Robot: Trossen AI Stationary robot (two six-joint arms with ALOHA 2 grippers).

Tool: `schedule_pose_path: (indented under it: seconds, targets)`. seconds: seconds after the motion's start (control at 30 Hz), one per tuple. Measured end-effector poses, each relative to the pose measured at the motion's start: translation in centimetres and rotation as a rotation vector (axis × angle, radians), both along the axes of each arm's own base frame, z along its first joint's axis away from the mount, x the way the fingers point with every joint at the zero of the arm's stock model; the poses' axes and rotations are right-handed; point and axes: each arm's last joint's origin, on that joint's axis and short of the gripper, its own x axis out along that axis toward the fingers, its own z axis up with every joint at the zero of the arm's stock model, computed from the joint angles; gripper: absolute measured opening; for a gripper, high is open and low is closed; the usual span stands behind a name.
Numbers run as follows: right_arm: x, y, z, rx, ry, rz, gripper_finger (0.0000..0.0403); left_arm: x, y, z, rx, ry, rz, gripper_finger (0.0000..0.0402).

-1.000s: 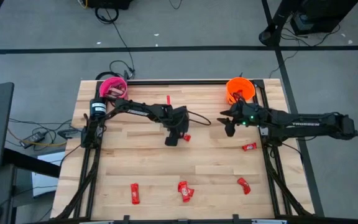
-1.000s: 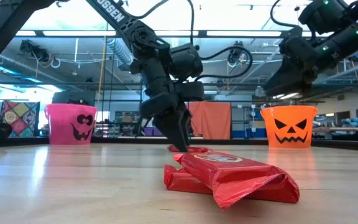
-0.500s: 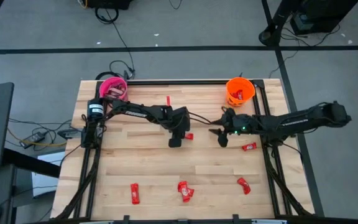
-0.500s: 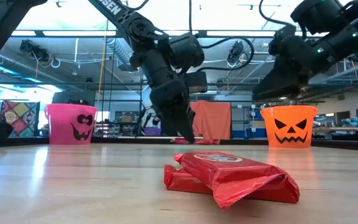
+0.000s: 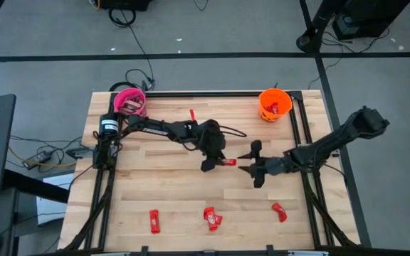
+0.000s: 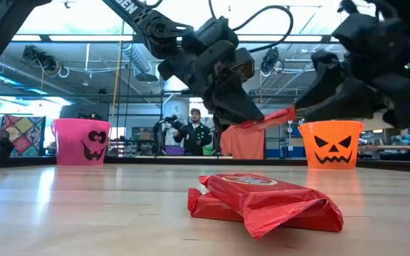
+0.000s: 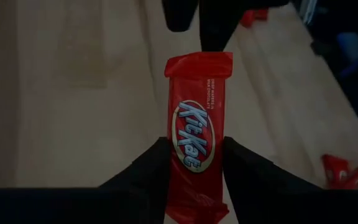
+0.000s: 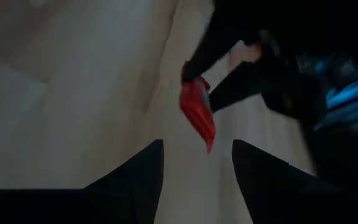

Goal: Sort candy by brand, put in halloween buckets
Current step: Put the red chocolate bar into the orange bucket

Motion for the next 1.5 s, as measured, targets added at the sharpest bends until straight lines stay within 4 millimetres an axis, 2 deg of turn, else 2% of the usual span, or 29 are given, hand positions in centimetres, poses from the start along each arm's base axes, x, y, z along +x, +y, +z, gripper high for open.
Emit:
schedule_pose_path:
  seconds: [0.17, 0.5, 0.63, 0.93, 1.1, 1.23, 1.33, 1.5]
  targets:
    - [0.5, 0.7, -0.5, -0.145, 0.005, 0.045, 0.0201, 0.3, 0.0, 0.4, -0.054, -0.042, -0.002, 0.0143]
    - [2.6, 1.4, -0.4, -0.192, -0.050, 0.091, 0.0196, 0.4, -0.1, 0.6, -0.108, -0.041, 0.007, 0.0143]
    - [3.1, 1.5, -0.3, -0.137, -0.066, 0.070, 0.0169, 0.5, -0.1, 0.8, -0.109, -0.063, 0.008, 0.0143]
    - [2.9, 1.3, -0.5, -0.180, -0.054, -0.002, 0.0084, 0.7, -0.1, 1.0, -0.124, -0.087, 0.021, 0.0142]
    - [2.8, 1.2, -0.4, -0.193, -0.058, -0.030, 0.0051, 0.8, -0.1, 1.2, -0.122, -0.108, 0.020, 0.0142]
    - [2.7, 1.0, -0.2, -0.181, -0.087, -0.136, 0.0049, 1.3, 0.0, 2.0, -0.113, -0.194, 0.045, 0.0142]
    - [2.4, 0.5, 0.0, -0.178, -0.124, -0.292, 0.0057, 1.6, 0.3, 2.4, -0.095, -0.248, 0.080, 0.0144]
    - [1.8, -0.8, 1.1, -0.156, -0.177, -0.450, 0.0057, 1.0, 0.9, 4.6, -0.012, -0.299, 0.134, 0.0153]
